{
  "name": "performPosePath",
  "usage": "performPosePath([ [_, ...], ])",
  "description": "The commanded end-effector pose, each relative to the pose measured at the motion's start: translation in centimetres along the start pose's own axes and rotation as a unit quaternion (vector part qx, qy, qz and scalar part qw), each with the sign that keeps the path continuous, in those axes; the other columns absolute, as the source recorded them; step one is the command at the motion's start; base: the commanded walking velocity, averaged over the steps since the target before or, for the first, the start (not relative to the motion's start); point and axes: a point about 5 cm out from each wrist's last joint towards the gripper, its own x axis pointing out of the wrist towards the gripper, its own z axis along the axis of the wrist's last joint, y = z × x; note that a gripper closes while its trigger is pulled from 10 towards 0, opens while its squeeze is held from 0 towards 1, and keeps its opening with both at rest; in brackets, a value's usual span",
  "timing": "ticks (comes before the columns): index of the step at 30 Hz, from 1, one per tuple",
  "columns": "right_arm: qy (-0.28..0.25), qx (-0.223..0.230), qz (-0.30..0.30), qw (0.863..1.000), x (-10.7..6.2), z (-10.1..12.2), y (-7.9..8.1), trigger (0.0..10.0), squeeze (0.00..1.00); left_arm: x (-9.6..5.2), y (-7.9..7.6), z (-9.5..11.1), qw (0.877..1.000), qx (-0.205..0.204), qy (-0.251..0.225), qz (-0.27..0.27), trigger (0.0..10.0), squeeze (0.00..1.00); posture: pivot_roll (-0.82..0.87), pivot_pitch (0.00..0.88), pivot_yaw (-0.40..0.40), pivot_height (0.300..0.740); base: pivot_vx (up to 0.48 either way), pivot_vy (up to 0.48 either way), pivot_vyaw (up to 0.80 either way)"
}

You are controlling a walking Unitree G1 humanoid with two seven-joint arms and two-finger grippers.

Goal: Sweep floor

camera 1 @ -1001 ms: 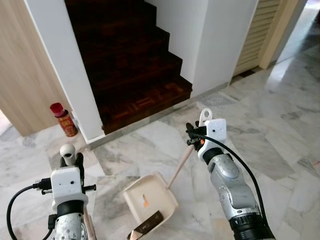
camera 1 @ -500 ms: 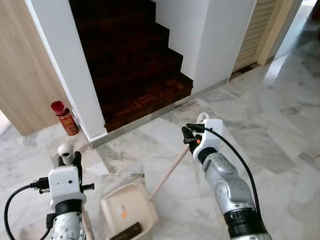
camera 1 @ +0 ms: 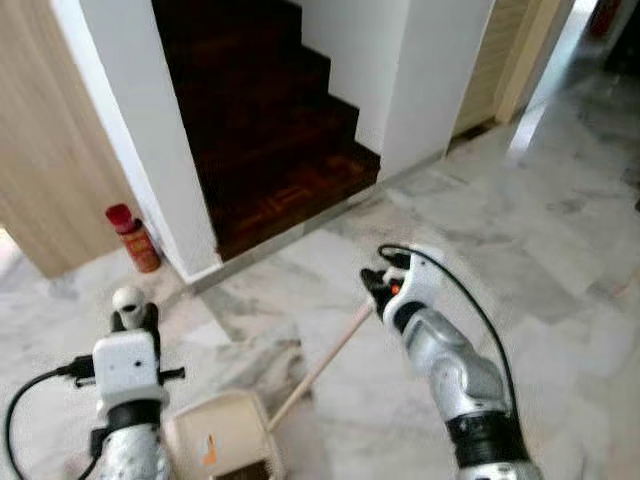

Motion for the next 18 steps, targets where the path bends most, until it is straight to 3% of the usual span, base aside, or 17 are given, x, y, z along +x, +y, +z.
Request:
performPosePath([
  [1, -0.025, -0.003, 0.026, 0.999, 0.2, 1.4, 1.3, 10.0, 0.00, 0.3, 0.1, 0.9, 1.000, -0.002, -0.020, 0.004, 10.0, 0.00, -0.12, 0.061, 0.016, 0.740, 0.000, 0.349, 0.00],
  [7, -0.050, -0.023, 0.023, 0.998, 0.1, 2.0, 1.4, 10.0, 0.00, 0.3, 0.1, 0.8, 1.000, -0.002, -0.021, 0.004, 10.0, 0.00, -0.12, 0.054, 0.013, 0.740, 0.000, 0.348, 0.00],
  [13, -0.059, -0.033, 0.027, 0.997, 0.1, 2.4, 1.4, 10.0, 0.00, 0.3, 0.0, 0.8, 1.000, -0.003, -0.020, 0.003, 10.0, 0.00, -0.12, 0.053, 0.014, 0.740, 0.000, 0.347, 0.80],
  [18, -0.061, -0.029, 0.033, 0.997, 0.2, 2.4, 1.6, 10.0, 0.00, 0.3, 0.1, 0.8, 1.000, -0.003, -0.021, 0.002, 10.0, 0.00, -0.12, 0.049, 0.016, 0.740, 0.000, 0.346, 0.00],
])
